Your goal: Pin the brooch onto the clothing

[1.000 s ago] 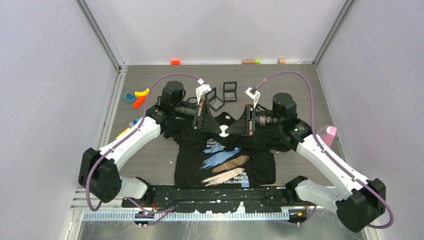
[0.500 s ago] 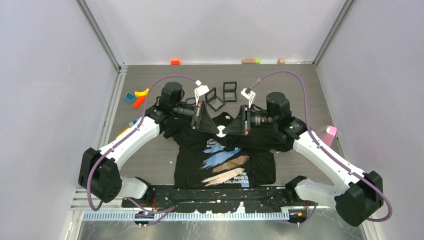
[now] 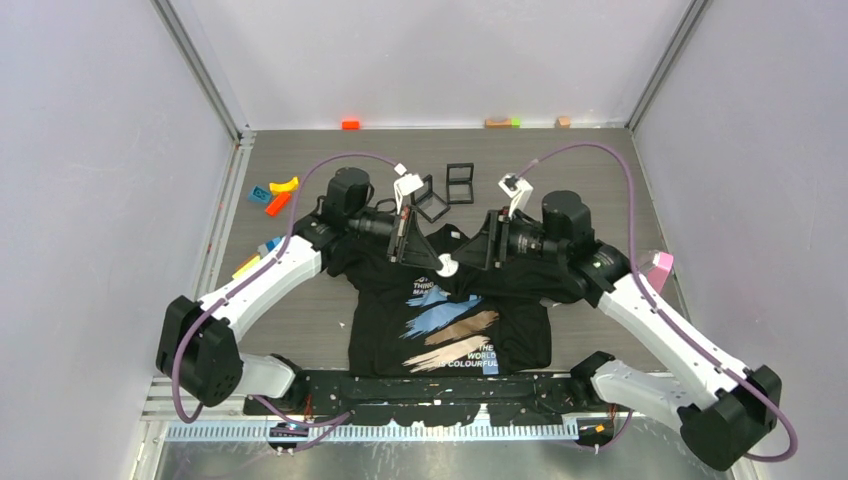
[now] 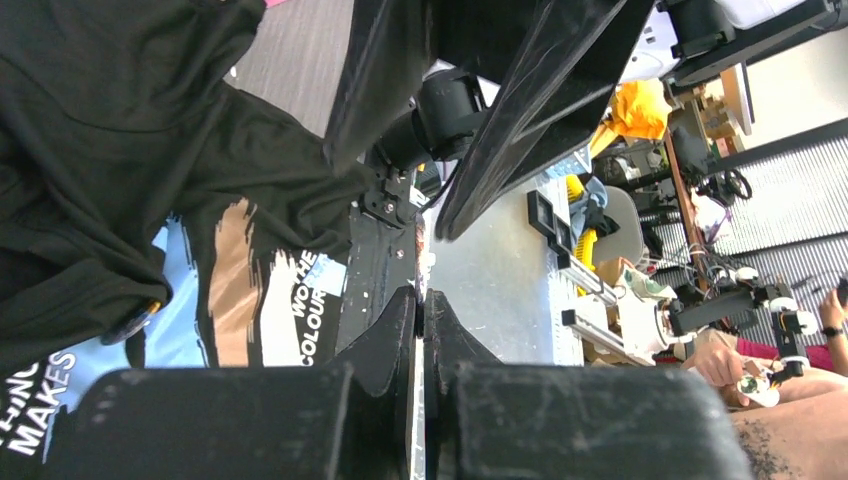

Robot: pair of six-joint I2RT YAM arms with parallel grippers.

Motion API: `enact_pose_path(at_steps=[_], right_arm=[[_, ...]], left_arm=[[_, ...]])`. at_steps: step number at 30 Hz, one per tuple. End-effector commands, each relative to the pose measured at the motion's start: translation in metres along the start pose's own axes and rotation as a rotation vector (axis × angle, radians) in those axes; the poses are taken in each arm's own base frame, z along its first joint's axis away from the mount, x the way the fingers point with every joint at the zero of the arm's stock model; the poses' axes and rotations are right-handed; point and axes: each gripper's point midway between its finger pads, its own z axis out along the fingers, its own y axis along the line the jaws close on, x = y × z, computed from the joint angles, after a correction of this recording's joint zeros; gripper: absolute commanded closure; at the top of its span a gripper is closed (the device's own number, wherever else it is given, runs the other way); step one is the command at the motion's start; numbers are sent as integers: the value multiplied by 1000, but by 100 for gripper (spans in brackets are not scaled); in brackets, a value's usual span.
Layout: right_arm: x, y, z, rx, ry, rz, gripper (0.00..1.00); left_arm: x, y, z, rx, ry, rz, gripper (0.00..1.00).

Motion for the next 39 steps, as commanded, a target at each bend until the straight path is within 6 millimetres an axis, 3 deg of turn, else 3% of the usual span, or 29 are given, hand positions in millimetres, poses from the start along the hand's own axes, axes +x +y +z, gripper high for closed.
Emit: enact_pose_path(at_steps=[1,3,8,15,27,39], right_arm=[[-13,16,-28,-22,-82,-117,38],[-10,28,-34,-80,-87,-140,31],[0,54,-40,-240,-73,-124,26],[2,54,-29,-305,-66,-57,28],[2,54,-17,-350,-46,-1,55],[4,46,-9,-322,-36,20,66]], left_arm=[[-13,-28,-3,61,-17,109,100],[-13,-31,-4,68,-17,117,100],[-13,-36,-5,90,-14,133,100],[-13,-45,-7,122,-17,139,100],[-11,-50,-8,130,-15,144,100],[-11,-50,-8,131,-15,146,100]])
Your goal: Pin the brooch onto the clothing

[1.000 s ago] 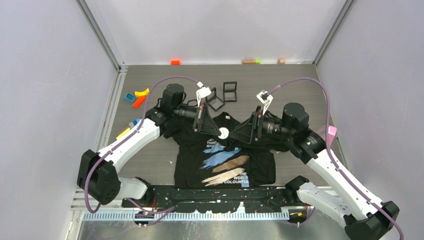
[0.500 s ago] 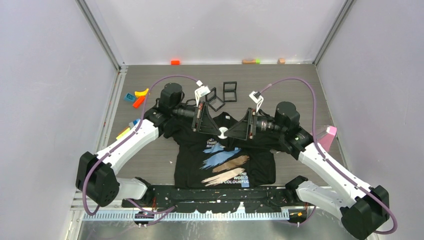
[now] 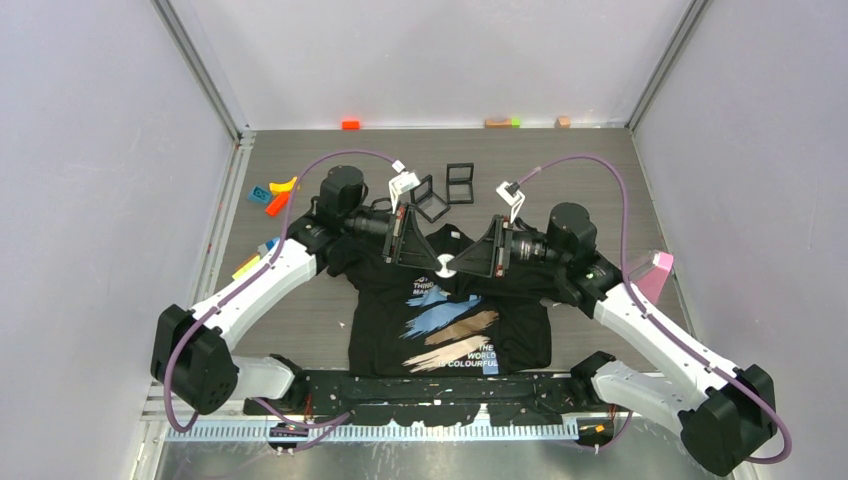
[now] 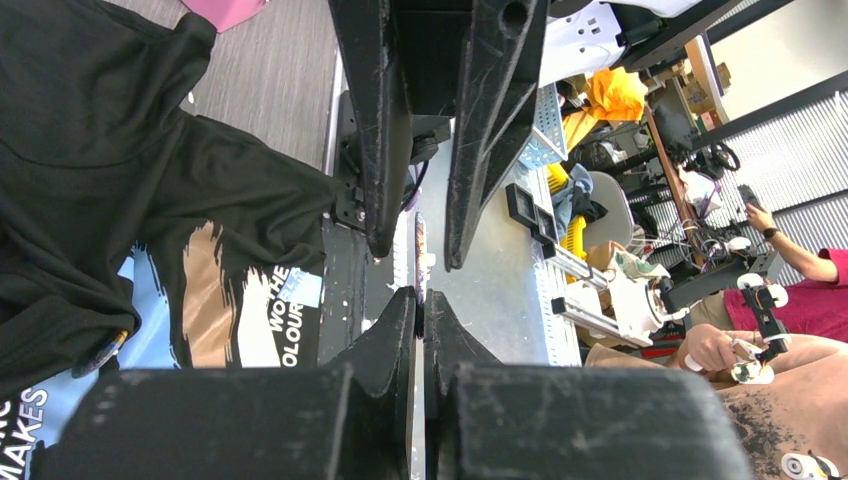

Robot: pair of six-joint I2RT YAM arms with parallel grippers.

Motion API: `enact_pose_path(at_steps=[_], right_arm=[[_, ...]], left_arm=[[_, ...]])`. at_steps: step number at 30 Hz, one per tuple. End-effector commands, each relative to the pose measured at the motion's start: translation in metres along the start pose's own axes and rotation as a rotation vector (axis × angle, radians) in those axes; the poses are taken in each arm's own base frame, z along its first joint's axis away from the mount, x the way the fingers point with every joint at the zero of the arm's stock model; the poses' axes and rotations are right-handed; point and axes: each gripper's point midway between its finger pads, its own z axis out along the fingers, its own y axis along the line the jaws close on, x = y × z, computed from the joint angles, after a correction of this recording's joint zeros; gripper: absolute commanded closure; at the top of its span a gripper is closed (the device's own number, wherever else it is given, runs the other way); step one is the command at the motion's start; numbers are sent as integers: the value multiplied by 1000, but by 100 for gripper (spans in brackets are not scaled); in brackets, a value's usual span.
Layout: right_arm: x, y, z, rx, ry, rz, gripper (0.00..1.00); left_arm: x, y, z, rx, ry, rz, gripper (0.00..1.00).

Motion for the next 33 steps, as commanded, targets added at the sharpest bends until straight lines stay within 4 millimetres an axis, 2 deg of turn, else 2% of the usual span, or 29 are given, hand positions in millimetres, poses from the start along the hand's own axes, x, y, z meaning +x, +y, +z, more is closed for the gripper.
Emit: enact_pose_path(at_steps=[1,12,18,20,22,27,29,33], right_arm=[[-4,0,5,-8,-10,-26,68],[-1,-21,15,69,-1,-3,87],[-1,-29,19,90,1,10,89],[-3,-25,18,82,-2,2,85],[-5,-20,15,80,-14,-19,76],[-15,-4,0,99,-69,-100,49],[-17,0,-6,114,-85,-124,42],[-18,1,-15,160,-103,-144,34]], left_arm=[[-9,-21,-3,45,-14,81,100],[-9,-22,-3,49,-12,84,100],[-9,-22,-3,49,-11,83,100],[-10,-20,-2,37,-18,87,100],[-10,-15,-3,2,-22,83,100],[-11,5,-6,-113,-26,66,100],[-13,10,-8,-134,-37,57,100],[-18,20,-15,-190,-69,45,100]])
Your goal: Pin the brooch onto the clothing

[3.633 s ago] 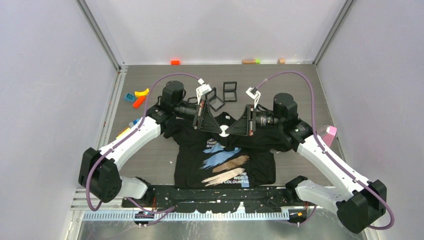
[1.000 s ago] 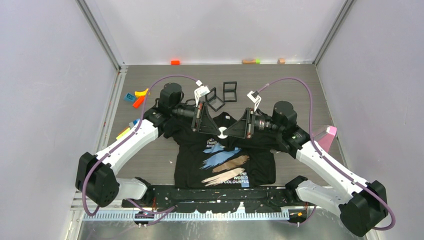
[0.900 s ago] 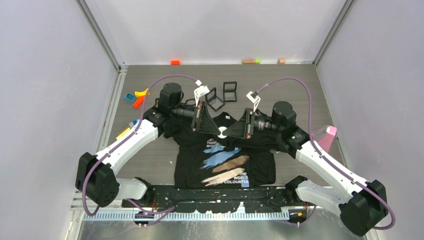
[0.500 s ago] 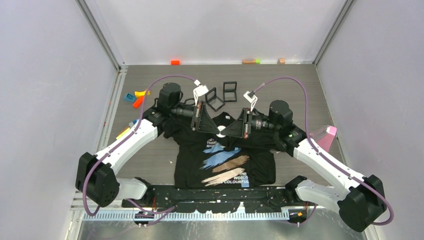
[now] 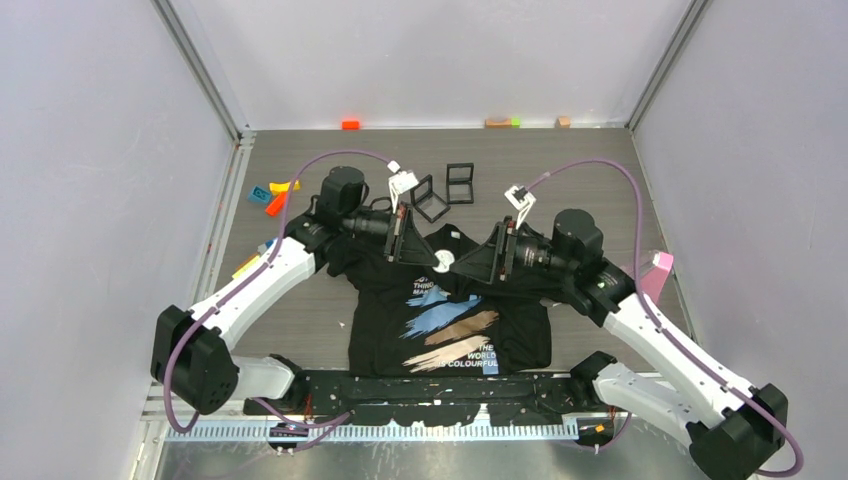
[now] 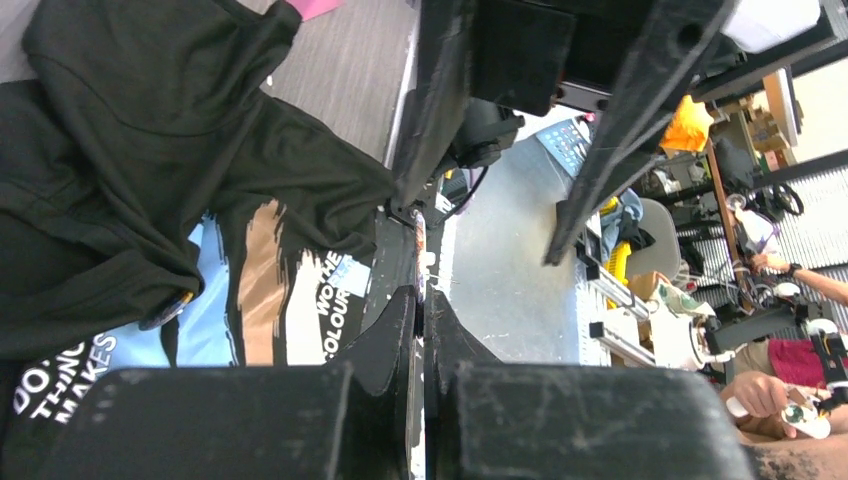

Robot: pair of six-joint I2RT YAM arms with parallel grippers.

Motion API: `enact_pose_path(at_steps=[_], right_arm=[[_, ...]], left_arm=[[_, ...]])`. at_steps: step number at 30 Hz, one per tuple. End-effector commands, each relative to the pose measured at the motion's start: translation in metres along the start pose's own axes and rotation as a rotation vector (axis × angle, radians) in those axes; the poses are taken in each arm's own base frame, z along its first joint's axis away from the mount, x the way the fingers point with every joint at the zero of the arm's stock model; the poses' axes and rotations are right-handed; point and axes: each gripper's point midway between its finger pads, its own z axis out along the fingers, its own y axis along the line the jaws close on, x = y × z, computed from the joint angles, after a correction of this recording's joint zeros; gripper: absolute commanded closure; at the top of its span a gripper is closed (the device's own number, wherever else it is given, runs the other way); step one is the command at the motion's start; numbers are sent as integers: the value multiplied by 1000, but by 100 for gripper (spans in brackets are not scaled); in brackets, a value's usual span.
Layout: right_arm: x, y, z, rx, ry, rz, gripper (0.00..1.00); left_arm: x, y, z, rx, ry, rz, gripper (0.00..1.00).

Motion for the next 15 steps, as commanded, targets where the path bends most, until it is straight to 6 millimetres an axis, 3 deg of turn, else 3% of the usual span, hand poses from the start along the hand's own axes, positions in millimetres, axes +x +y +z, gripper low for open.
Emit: enact_pose_path(at_steps=[1,4,8,11,15], right_arm=[[-23,7,-12,61,-88,-92,33],[-27,-11,-15,165,-122,-82,32],[-30,-55,-11,355,-152,-25,34],[-21,-90,1,489,-130,27,39],[1,-120,26,620,-65,36,46]], left_arm=[[-22,2,-13,-76,-71,51,100],[-29,19,-23,-147,-113,16,100],[-40,49,-45,-270,-184,-56,100],[-38,77,-61,-429,-199,-84,100],[-34,94,-73,-550,-193,-90,100]])
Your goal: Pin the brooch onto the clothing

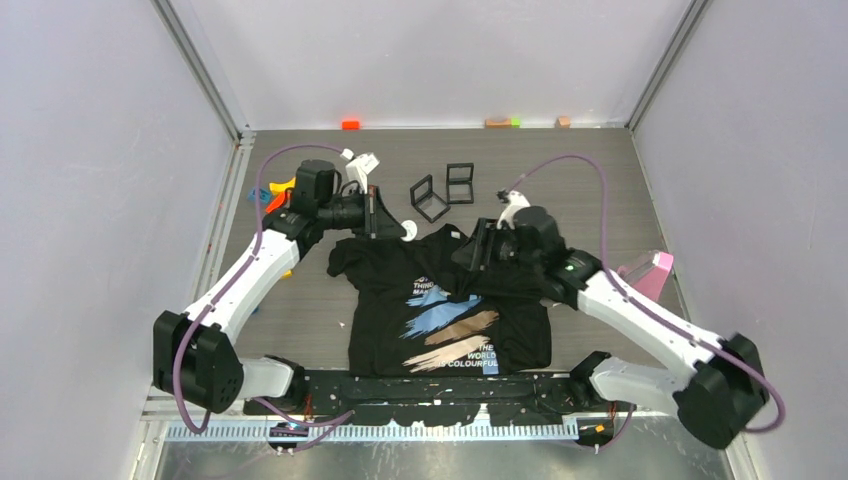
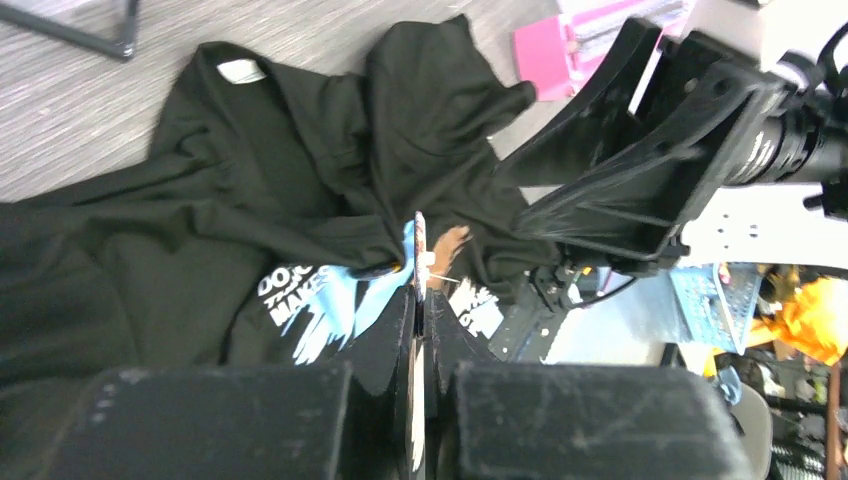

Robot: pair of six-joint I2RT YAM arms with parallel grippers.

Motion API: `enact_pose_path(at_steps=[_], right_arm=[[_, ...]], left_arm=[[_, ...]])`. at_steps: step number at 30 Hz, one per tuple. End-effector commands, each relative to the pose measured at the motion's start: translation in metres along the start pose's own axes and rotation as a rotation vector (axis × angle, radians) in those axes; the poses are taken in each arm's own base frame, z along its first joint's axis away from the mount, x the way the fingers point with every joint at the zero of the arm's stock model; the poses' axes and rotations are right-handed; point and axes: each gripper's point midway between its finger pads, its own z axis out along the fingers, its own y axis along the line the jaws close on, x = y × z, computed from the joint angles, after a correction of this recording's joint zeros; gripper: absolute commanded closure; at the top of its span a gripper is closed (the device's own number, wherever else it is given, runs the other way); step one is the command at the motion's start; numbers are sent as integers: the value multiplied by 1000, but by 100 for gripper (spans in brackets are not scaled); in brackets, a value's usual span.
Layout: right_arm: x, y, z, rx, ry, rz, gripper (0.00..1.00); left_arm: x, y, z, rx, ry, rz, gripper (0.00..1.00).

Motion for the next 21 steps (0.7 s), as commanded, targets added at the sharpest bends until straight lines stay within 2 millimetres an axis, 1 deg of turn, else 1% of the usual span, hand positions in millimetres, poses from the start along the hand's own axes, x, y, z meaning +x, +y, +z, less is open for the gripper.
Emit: enact_pose_path(at_steps=[1,2,3,4,5,6,7,9,11,14,16,21], right_arm=[[-3,-21,29,202,-38,-30,47],[6,-21,41,223,-6,-39,50],[9,-25,45,251,2,-47,50],[16,-25,56,266,29,-57,52],[19,-22,60,280,39,-70,52],[27,-26,67,301,63,-77,52],[30,-22,71,309,69,-94,52],[43,-25,79,346,106,-130,52],[50,-26,83,377,122,-161,52],[56,-30,86,414,134,-194,52],[57,-30,89,423,136,-217,52],[57,-24,104,399,152,-274,53]], left_arm=[[-14,10,-12,-130,-45,51,100],[-13,11,-10,-131,-41,46,100],[-13,13,-10,-133,-40,41,100],[-12,14,-8,-135,-35,35,100],[-11,16,-7,-136,-32,29,100],[-11,17,-7,-136,-29,24,100],[-10,18,-6,-138,-26,19,100],[-9,20,-5,-141,-22,14,100],[-8,22,-3,-141,-20,3,100],[-5,24,2,-128,-10,-24,100],[-3,25,4,-123,-3,-37,100],[-4,26,4,-131,-7,-42,100]])
